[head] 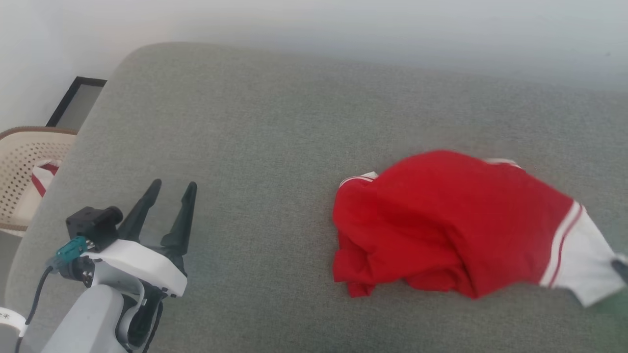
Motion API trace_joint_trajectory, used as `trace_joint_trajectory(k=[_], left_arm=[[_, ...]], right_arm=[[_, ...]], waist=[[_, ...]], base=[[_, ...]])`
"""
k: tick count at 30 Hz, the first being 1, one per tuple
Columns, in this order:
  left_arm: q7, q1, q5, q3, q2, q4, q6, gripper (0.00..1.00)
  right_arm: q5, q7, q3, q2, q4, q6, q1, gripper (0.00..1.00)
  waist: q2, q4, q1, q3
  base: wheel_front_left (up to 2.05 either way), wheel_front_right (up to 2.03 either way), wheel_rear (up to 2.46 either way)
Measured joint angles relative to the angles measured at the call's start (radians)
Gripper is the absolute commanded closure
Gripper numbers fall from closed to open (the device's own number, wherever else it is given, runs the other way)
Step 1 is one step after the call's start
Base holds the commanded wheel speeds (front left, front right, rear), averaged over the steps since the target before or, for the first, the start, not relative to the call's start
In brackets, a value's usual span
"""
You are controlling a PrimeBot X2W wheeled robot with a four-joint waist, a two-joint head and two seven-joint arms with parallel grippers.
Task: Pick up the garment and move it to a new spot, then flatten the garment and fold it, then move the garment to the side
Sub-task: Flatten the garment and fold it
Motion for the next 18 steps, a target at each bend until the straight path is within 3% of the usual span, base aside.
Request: trace_joint_trajectory(k=[9, 10, 11, 18], left_arm=[[0.017, -0.003, -0.004, -0.02, 0.008, 0.015, -0.008, 0.0], [0.021, -0.003, -0.005, -0.025, 0.01, 0.016, -0.009, 0.0], [0.024, -0.003, -0.005, -0.03, 0.014, 0.017, -0.009, 0.0], [0.076, -0.026, -0.017, -0.058, 0.046, 0.004, -0.018, 0.0]], right_arm=[[-0.066, 0.022, -0.043, 0.095, 0.093, 0.0, 0.048, 1.0], [-0.072, 0.022, -0.041, 0.103, 0.101, 0.0, 0.043, 0.8], [-0.078, 0.021, -0.038, 0.11, 0.106, 0.0, 0.036, 0.0], [-0.108, -0.01, -0.019, 0.134, 0.071, 0.0, 0.011, 0.0]], waist=[[0.0, -0.019, 0.0, -0.019], [0.0, -0.022, -0.0001, -0.023], [0.0, -0.024, 0.0, -0.026], [0.0, -0.059, 0.0, -0.054]], base=[[0.0, 0.0, 0.0], [0.0, 0.0, 0.0], [0.0, 0.0, 0.0], [0.0, 0.0, 0.0]])
